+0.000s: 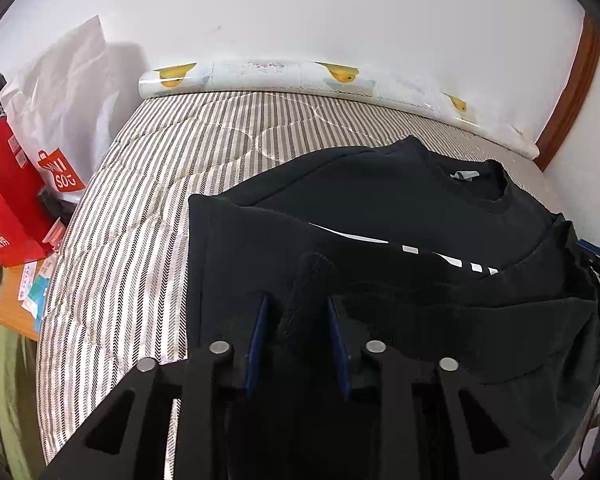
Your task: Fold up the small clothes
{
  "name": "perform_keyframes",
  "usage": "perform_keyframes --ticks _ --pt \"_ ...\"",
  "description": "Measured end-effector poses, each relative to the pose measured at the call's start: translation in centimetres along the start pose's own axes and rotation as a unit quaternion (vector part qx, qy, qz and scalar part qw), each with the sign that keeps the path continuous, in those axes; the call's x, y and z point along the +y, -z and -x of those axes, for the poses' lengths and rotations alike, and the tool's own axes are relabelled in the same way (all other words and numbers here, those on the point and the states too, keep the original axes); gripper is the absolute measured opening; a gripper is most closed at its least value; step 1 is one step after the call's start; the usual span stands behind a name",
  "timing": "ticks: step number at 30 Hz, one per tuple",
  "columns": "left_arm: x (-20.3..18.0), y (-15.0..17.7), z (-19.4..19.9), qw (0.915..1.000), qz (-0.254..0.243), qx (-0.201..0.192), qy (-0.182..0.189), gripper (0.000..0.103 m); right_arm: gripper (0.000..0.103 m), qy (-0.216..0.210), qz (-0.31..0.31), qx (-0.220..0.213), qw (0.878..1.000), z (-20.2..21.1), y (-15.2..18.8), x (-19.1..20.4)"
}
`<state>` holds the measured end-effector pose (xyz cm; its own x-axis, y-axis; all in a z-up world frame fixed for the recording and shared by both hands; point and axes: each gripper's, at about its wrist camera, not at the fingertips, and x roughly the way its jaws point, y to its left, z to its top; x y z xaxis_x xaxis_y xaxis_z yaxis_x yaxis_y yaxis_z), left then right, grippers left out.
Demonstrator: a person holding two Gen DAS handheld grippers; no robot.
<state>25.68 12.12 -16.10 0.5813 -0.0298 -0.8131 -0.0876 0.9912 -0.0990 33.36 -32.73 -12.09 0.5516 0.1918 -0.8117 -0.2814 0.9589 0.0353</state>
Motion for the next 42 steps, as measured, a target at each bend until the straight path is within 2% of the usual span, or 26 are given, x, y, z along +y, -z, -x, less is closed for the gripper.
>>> perform_keyframes --ticks 3,5,7,10,12,14,16,20,28,34,37,39,40,42 --pt "0.2 -0.1 0.3 1.0 0.0 -0.001 0.008 0.015 0.043 -0.004 -0.001 0.024 1.0 -2.0 -0.9 0.3" --pt "0.3 0.0 0.7 0.9999 0.001 -0.004 0.015 0.012 0.025 -0.001 0.001 0.024 1.0 -2.6 -1.0 0.5" --pt "0.5 0.0 1.1 0.9998 0.0 -0.009 0.02 0.01 0.014 0.001 0.01 0.011 1.0 -2.1 -0.9 0.8" --pt "1.1 -0.1 2.4 0.9988 0.012 -0.037 0.03 0.009 0.011 0.007 0.003 -0.036 0.999 0.0 -0.8 0.5" --pt "2.0 -0.5 3.3 0.997 0.032 -0.058 0.04 0.009 0.011 -0.007 -0.016 -0.07 0.997 1.9 -0.9 -0.5" --pt "2.3 -1.3 2.9 0.9971 0.036 -0.057 0.035 0.009 0.011 0.001 -0.028 -0.078 0.997 2.4 -1.4 -1.2" --pt "2.3 -2.0 2.2 0.9965 0.042 -0.058 0.042 0.009 0.011 0.015 -0.043 -0.074 0.996 2.0 -2.2 -1.9" --pt "1.5 -3.6 0.7 0.9968 0.048 -0.057 0.029 0.009 0.011 0.018 -0.081 -0.065 0.994 0.1 -2.8 -2.9" --pt "-0.2 -6.9 -1.1 0.9975 0.02 -0.067 0.004 0.009 0.011 0.017 -0.13 -0.055 0.99 -2.3 -3.5 -5.3" --pt "-0.4 -7.1 -4.1 0.9991 0.026 -0.026 -0.023 0.01 0.011 0.032 -0.129 -0.008 0.991 -5.4 -3.6 -5.7" --pt "-0.2 -6.9 -4.4 0.9991 0.029 -0.019 -0.024 0.014 0.014 0.034 -0.123 -0.004 0.992 -5.4 -3.6 -5.8" --pt "-0.1 -6.7 -4.2 0.9991 0.031 -0.016 -0.026 0.015 0.02 0.042 -0.116 0.001 0.992 -5.2 -3.6 -5.8" --pt "-0.1 -6.6 -3.9 0.999 0.031 -0.015 -0.027 0.015 0.027 0.048 -0.115 0.002 0.992 -4.7 -3.6 -5.7" --pt "0.0 -6.2 -3.2 0.9989 0.033 -0.014 -0.032 0.018 0.029 0.071 -0.114 -0.007 0.991 -3.5 -3.5 -5.4"
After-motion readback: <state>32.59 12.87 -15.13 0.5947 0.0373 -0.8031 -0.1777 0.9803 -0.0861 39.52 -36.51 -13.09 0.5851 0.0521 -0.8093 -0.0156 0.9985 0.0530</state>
